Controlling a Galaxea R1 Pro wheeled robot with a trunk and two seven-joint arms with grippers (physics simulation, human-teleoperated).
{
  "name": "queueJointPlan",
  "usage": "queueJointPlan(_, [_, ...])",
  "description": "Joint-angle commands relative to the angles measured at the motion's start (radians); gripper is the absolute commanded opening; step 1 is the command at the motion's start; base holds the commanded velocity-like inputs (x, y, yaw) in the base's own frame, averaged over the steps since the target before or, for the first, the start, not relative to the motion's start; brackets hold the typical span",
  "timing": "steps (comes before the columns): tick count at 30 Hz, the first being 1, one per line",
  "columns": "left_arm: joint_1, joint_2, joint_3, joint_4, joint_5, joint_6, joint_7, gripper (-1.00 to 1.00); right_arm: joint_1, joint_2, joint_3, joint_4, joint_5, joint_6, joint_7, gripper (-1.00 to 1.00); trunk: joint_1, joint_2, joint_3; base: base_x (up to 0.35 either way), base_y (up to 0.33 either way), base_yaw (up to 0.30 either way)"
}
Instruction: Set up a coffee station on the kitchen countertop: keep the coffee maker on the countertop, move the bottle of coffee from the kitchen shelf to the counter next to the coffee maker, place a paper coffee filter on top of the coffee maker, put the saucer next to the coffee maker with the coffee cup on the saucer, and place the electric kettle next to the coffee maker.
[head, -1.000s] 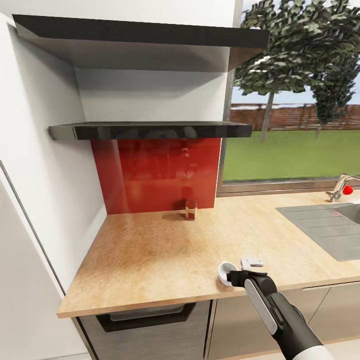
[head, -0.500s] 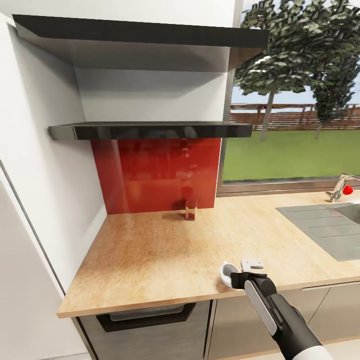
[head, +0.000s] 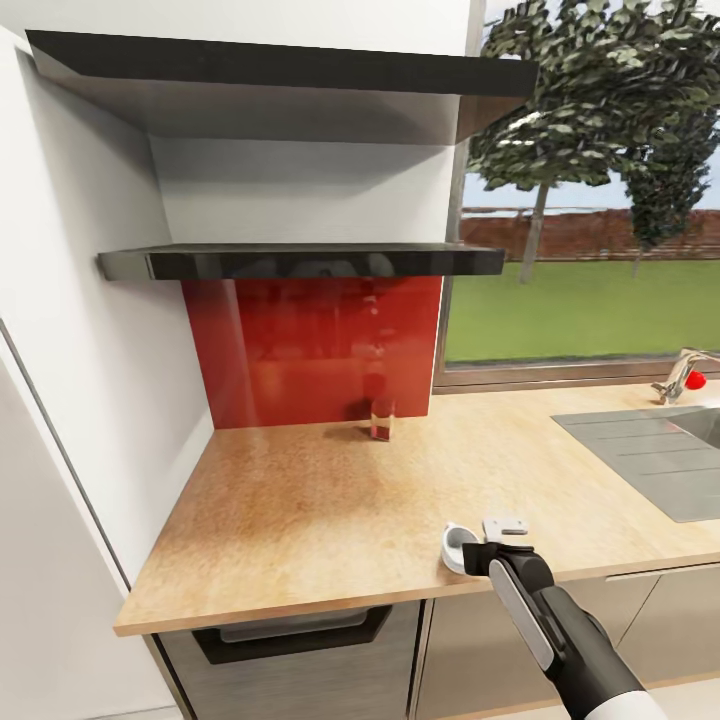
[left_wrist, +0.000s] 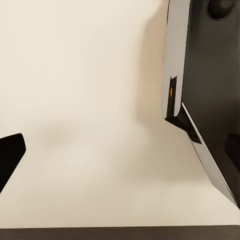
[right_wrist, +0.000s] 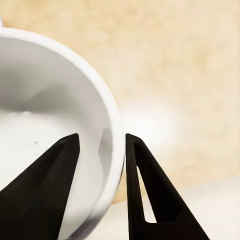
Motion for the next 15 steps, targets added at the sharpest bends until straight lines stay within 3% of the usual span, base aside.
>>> queueJointPlan(1, [0.000,0.000,0.008,-0.002,-0.009,-0.002,-0.004,1.00,0.000,-0.001,0.004,0.009,-0.030,-0.002,-0.010,-1.00,0.001,-0.001,-0.002,0.000,0.000,0.000])
queueJointPlan(15, [0.000,0.000,0.008,-0.002,-0.009,-0.002,-0.004,1.00,0.000,0.001,0.005,0.000,-0.031,-0.002,-0.010,-1.00,0.001,-0.001,-0.002,0.000,0.000,0.000])
